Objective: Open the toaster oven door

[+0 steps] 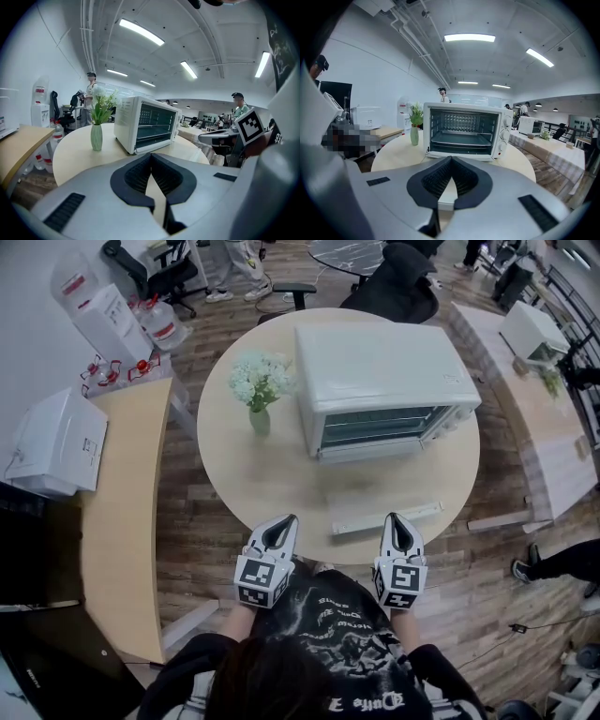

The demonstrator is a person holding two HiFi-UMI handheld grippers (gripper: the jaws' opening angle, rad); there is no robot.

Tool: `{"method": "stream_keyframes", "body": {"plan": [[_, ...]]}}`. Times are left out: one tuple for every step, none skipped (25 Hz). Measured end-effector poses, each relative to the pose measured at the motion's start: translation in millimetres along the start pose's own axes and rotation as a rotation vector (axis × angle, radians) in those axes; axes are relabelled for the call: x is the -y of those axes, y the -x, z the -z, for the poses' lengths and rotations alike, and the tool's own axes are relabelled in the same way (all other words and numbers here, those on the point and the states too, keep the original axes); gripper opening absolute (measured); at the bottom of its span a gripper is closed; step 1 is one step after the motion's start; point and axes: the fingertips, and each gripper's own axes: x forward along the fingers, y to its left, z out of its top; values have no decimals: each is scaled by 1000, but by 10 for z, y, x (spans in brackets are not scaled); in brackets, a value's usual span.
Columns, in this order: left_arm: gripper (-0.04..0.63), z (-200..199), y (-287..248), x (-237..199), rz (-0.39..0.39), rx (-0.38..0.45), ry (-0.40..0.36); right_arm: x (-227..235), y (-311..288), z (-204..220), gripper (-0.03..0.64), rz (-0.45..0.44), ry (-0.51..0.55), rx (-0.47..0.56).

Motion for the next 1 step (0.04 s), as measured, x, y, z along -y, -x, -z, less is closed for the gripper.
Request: {"method": "stream_keyframes", "body": {"plan": [[20,10,1,-11,0,-2,-1,-9,-5,6,6,0,1,0]]}}
